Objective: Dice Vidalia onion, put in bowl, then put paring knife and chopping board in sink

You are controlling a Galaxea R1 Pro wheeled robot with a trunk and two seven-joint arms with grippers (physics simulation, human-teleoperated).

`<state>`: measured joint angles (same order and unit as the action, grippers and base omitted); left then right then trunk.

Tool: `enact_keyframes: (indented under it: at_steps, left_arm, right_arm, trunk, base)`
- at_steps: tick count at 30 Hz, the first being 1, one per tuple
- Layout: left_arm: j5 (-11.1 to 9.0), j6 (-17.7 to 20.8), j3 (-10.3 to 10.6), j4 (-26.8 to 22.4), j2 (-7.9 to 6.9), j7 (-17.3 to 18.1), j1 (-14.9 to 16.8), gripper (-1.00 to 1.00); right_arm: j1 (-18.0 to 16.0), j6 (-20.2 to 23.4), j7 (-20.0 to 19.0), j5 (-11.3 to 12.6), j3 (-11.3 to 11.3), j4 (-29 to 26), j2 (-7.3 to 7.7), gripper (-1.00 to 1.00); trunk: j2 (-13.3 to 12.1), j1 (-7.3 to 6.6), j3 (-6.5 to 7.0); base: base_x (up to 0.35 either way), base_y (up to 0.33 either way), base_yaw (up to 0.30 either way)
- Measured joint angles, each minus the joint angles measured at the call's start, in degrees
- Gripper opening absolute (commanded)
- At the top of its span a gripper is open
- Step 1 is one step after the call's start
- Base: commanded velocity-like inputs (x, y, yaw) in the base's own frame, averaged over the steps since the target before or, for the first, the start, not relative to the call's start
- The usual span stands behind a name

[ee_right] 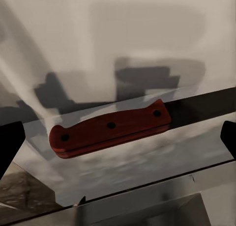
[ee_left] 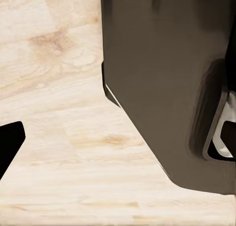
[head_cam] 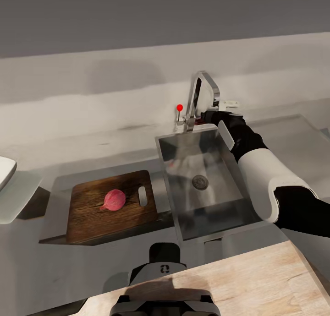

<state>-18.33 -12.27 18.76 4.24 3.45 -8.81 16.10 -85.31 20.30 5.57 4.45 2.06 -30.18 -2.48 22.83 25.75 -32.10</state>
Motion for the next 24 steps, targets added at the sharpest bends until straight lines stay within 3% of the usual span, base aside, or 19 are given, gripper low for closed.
enact_keyframes:
  at_steps: [24]
  left_arm:
    - [0.0,0.4,0.0,0.0,-0.07,-0.1,-1.2,1.00]
  right_arm:
    - [0.0,0.0,-0.1,0.0,0.0,0.1,0.04,1.00]
  trunk:
    - [0.0,0.00,0.00]
  base:
    - [0.000,0.000,0.000]
